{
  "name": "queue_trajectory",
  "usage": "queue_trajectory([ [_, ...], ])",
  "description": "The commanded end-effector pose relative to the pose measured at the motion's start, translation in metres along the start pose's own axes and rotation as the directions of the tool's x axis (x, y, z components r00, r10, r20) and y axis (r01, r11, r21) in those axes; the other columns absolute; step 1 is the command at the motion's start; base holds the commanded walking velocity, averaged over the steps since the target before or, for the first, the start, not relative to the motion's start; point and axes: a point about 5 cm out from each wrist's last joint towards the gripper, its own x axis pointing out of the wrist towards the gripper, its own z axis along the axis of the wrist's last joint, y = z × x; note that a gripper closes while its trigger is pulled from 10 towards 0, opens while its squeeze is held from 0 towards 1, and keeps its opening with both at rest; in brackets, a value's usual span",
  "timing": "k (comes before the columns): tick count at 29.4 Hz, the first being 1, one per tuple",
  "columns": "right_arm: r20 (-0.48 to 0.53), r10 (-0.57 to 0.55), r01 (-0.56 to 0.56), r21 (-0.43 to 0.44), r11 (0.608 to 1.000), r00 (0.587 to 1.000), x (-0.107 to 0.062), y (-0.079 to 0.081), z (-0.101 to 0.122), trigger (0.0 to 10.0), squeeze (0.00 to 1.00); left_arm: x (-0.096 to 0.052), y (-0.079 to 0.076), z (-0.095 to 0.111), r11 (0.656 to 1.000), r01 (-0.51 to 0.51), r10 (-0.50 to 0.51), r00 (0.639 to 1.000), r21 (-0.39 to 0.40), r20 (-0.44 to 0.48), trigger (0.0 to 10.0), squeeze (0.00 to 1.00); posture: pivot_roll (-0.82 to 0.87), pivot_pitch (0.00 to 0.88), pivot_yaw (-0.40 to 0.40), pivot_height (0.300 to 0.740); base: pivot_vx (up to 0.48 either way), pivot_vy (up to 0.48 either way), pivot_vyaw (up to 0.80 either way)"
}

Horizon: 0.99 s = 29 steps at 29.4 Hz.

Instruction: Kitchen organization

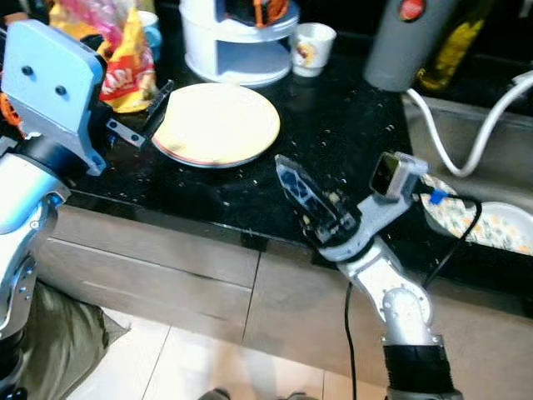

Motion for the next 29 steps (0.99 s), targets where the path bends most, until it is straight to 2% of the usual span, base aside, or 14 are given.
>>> queue_trajectory([
  [1,0.010,0.033,-0.033,-0.024,0.999,0.999,0.004,0.004,0.005,10.0,0.00,0.000,-0.001,-0.003,1.000,0.007,-0.007,1.000,-0.009,-0.005,10.0,0.00,0.17,0.102,-0.064,0.740,0.000,0.000,0.75],
  [7,-0.050,-0.058,0.048,-0.182,0.982,0.997,-0.001,-0.003,0.028,10.0,0.00,0.000,-0.005,-0.007,0.999,0.048,-0.048,0.999,-0.026,-0.016,10.0,0.00,0.16,0.108,-0.068,0.740,0.000,0.000,0.75],
  [9,-0.054,-0.130,0.114,-0.232,0.966,0.990,-0.002,-0.009,0.034,10.0,0.00,0.000,-0.007,-0.008,0.998,0.061,-0.062,0.998,-0.035,-0.017,10.0,0.00,0.16,0.108,-0.069,0.740,0.000,0.000,0.00],
  [10,-0.054,-0.130,0.114,-0.232,0.966,0.990,-0.002,-0.009,0.034,10.0,0.00,0.000,-0.007,-0.008,0.998,0.061,-0.062,0.998,-0.035,-0.017,10.0,0.00,0.16,0.108,-0.069,0.740,0.000,0.000,0.00],
  [12,-0.089,-0.233,0.190,-0.342,0.920,0.968,-0.005,-0.017,0.046,10.0,0.00,-0.001,-0.010,-0.009,0.994,0.087,-0.088,0.996,-0.060,-0.016,10.0,0.00,0.16,0.111,-0.072,0.740,0.000,0.000,0.00],
  [13,-0.089,-0.233,0.190,-0.342,0.920,0.968,-0.005,-0.017,0.046,10.0,0.00,-0.001,-0.010,-0.009,0.994,0.087,-0.088,0.996,-0.060,-0.016,10.0,0.00,0.16,0.111,-0.072,0.740,0.000,0.000,0.00],
  [16,-0.143,-0.310,0.215,-0.457,0.863,0.940,-0.010,-0.020,0.061,10.0,0.00,-0.003,-0.014,-0.010,0.987,0.121,-0.122,0.993,-0.111,-0.005,10.0,0.00,0.15,0.112,-0.076,0.740,0.000,0.000,0.00],
  [17,-0.143,-0.310,0.215,-0.457,0.863,0.940,-0.010,-0.020,0.061,10.0,0.00,-0.003,-0.014,-0.010,0.987,0.121,-0.122,0.993,-0.111,-0.005,10.0,0.00,0.15,0.112,-0.076,0.740,0.000,0.000,0.00],
  [19,-0.176,-0.350,0.212,-0.527,0.823,0.920,-0.013,-0.020,0.067,10.0,0.00,-0.005,-0.015,-0.009,0.981,0.126,-0.123,0.992,-0.146,0.025,10.0,0.00,0.15,0.112,-0.077,0.740,0.000,0.000,0.00],
  [21,-0.190,-0.363,0.210,-0.544,0.812,0.912,-0.015,-0.020,0.070,10.0,0.00,-0.006,-0.015,-0.010,0.981,0.128,-0.125,0.992,-0.145,0.027,10.0,0.00,0.14,0.112,-0.079,0.740,0.000,0.000,0.00],
  [23,-0.231,-0.400,0.193,-0.601,0.776,0.887,-0.016,-0.019,0.072,10.0,0.00,-0.006,-0.017,-0.012,0.977,0.129,-0.127,0.992,-0.170,0.026,10.0,0.00,0.14,0.107,-0.080,0.740,0.000,-0.187,0.00],
  [25,-0.226,-0.427,0.202,-0.632,0.748,0.875,-0.017,-0.020,0.075,10.0,0.00,-0.006,-0.019,-0.015,0.974,0.139,-0.139,0.990,-0.178,0.014,10.0,0.00,0.14,0.105,-0.080,0.740,0.000,-0.476,0.00],
  [29,-0.215,-0.446,0.208,-0.658,0.724,0.869,-0.015,-0.021,0.079,10.0,0.00,-0.004,-0.020,-0.016,0.972,0.142,-0.142,0.990,-0.185,0.014,10.0,0.00,0.14,0.101,-0.078,0.740,0.000,-0.470,0.00],
])
